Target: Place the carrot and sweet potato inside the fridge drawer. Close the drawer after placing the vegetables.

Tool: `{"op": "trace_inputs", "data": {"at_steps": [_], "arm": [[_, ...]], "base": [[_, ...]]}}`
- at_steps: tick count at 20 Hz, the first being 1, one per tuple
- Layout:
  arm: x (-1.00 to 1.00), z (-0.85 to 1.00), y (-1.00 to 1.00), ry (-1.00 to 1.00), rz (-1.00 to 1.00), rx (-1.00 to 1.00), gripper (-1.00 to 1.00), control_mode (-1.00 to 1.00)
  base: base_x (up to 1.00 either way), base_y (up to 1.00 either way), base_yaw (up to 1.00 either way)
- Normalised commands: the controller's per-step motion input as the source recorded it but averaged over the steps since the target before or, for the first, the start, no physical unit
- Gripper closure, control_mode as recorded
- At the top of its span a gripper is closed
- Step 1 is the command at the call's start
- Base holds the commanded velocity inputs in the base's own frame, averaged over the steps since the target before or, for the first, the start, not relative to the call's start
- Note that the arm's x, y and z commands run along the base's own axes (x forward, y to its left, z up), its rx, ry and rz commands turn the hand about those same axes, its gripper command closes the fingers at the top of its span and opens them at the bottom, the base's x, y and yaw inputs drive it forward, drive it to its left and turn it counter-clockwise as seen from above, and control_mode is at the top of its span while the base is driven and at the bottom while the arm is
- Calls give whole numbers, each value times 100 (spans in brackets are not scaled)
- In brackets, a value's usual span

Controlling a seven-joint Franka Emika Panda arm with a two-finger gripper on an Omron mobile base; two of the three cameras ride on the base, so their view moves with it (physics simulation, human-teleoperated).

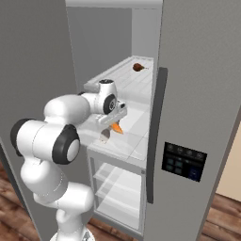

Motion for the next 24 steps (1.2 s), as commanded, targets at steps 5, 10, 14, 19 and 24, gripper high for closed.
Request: {"op": "trace_inputs", "data": {"at_steps": [5, 10, 14, 19, 24], "arm": [[0, -28, 0, 0, 28, 1, 100, -100], [-10, -26, 0, 0, 23, 0, -100, -100], [-7, 4, -5, -5, 19, 0, -100, -100], [-23, 49, -15, -12, 11, 0, -100, -100], [-44, 98, -7, -17, 3, 0, -100, -100]], "base": [[0, 0, 0], [0, 0, 0], [0, 0, 0], [0, 0, 0], [0, 0, 0]]}}
